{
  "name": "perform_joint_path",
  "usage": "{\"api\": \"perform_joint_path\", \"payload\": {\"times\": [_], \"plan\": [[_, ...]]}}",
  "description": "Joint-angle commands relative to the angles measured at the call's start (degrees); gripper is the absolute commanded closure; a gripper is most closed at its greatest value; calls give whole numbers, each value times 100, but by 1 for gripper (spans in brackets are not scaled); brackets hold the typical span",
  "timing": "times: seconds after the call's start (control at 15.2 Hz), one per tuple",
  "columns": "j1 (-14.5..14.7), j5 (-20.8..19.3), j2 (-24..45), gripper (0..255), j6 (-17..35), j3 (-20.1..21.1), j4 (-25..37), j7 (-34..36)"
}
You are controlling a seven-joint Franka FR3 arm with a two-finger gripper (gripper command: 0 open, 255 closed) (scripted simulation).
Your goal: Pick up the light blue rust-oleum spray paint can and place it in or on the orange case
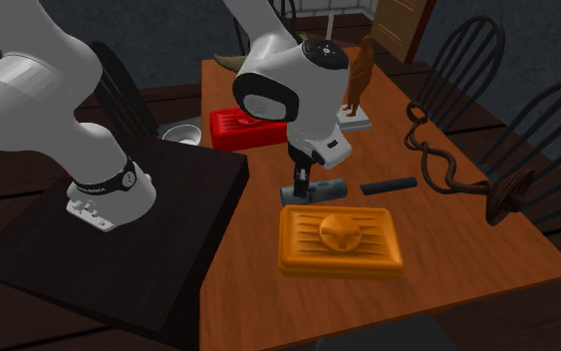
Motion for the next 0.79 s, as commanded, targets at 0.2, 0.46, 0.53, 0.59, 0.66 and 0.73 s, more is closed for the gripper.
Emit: {"api": "perform_joint_path", "payload": {"times": [0.2, 0.46, 0.53, 0.59, 0.66, 0.73], "plan": [[75, 301, 1109, 0, 553, 239, 607, -294], [116, 409, 2003, 0, 895, 421, 1204, -462], [126, 416, 2180, 0, 951, 454, 1335, -486], [130, 424, 2259, 0, 1009, 465, 1358, -494], [133, 433, 2339, 0, 1066, 475, 1381, -502], [138, 441, 2418, 0, 1123, 484, 1406, -510]]}}
